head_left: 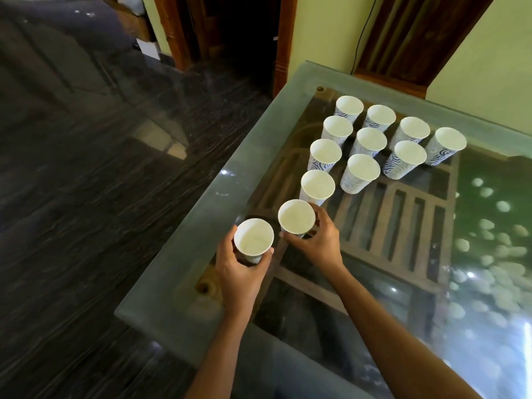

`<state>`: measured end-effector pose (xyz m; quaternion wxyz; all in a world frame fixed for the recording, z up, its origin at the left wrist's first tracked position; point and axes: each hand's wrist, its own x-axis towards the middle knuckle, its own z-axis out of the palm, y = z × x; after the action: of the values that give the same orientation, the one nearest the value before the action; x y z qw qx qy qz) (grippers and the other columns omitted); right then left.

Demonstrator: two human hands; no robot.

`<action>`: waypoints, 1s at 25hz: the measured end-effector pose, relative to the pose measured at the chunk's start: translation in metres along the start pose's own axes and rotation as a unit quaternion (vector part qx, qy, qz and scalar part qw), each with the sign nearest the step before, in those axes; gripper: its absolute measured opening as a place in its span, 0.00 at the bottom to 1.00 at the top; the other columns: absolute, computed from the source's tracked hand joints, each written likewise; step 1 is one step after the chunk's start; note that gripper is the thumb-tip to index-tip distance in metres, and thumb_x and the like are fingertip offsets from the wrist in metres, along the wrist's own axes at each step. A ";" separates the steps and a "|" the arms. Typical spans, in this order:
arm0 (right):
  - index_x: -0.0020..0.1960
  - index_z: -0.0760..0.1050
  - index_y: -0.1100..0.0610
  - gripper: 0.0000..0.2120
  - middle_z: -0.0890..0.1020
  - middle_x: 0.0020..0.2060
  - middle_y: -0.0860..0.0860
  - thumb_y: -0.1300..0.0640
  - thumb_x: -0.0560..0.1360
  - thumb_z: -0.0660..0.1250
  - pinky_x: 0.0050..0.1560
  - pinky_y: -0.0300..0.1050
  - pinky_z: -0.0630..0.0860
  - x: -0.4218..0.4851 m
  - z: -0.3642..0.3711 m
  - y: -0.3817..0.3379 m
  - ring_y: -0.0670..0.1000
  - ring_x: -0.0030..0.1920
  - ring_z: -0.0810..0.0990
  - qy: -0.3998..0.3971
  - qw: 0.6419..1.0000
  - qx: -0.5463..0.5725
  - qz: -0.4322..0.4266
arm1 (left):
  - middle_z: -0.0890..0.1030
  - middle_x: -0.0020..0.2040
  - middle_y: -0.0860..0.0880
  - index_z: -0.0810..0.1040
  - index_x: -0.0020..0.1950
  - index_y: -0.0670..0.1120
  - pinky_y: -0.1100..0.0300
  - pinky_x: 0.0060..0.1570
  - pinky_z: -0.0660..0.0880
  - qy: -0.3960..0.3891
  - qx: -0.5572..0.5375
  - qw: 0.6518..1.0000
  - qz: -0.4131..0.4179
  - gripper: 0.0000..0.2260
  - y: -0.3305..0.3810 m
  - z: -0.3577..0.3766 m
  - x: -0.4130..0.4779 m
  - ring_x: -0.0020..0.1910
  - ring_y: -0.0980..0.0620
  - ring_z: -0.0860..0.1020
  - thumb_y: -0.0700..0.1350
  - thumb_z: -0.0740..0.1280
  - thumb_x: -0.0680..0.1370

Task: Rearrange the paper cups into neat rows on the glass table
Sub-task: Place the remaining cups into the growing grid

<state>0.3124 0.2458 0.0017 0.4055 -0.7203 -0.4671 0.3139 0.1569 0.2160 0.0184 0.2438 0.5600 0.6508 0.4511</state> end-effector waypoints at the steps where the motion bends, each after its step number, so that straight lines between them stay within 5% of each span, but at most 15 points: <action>1: 0.64 0.65 0.47 0.38 0.75 0.62 0.47 0.46 0.59 0.78 0.54 0.36 0.69 0.001 0.002 0.001 0.43 0.56 0.72 0.004 1.000 0.006 0.004 | 0.77 0.60 0.42 0.72 0.63 0.41 0.46 0.52 0.78 -0.001 0.002 1.000 -0.002 0.33 0.000 0.000 0.001 0.58 0.48 0.75 0.46 0.79 0.62; 5: 0.64 0.66 0.47 0.37 0.75 0.62 0.47 0.44 0.59 0.78 0.49 0.28 0.69 -0.003 -0.001 0.011 0.42 0.55 0.73 0.013 1.000 0.019 0.009 | 0.76 0.61 0.41 0.71 0.64 0.40 0.43 0.52 0.77 -0.012 0.014 1.000 -0.012 0.34 0.000 0.005 -0.001 0.59 0.45 0.75 0.46 0.79 0.62; 11: 0.62 0.67 0.48 0.37 0.76 0.60 0.46 0.43 0.58 0.78 0.52 0.36 0.74 -0.021 -0.034 0.024 0.44 0.55 0.75 0.039 0.998 0.046 0.011 | 0.76 0.61 0.41 0.71 0.65 0.41 0.43 0.53 0.77 -0.038 0.025 0.999 -0.003 0.35 0.016 0.019 -0.011 0.59 0.46 0.74 0.46 0.79 0.62; 19: 0.60 0.69 0.50 0.32 0.76 0.55 0.45 0.51 0.60 0.79 0.48 0.31 0.75 -0.065 -0.144 0.068 0.43 0.53 0.77 0.151 0.985 0.084 0.011 | 0.76 0.61 0.42 0.72 0.64 0.41 0.46 0.53 0.77 -0.117 0.015 0.991 0.064 0.34 0.067 0.076 -0.075 0.60 0.47 0.74 0.48 0.79 0.61; 22: 0.59 0.70 0.50 0.31 0.77 0.54 0.48 0.54 0.60 0.80 0.50 0.39 0.78 -0.084 -0.198 0.093 0.47 0.52 0.79 0.200 0.975 0.100 0.015 | 0.77 0.60 0.41 0.73 0.62 0.38 0.50 0.56 0.75 -0.146 -0.015 0.985 0.095 0.34 0.097 0.109 -0.108 0.59 0.46 0.74 0.44 0.80 0.60; 25: 0.59 0.69 0.51 0.31 0.77 0.54 0.49 0.57 0.60 0.79 0.50 0.37 0.77 -0.109 -0.268 0.129 0.50 0.52 0.79 0.236 0.968 0.090 0.018 | 0.78 0.58 0.40 0.74 0.61 0.36 0.61 0.56 0.71 -0.185 -0.034 0.975 0.116 0.33 0.136 0.154 -0.157 0.58 0.43 0.76 0.42 0.80 0.59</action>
<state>0.5491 0.0368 0.0234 0.5613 -0.7428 -0.3156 0.1831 0.3924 0.1108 0.0331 0.3250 0.6969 0.5093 0.3863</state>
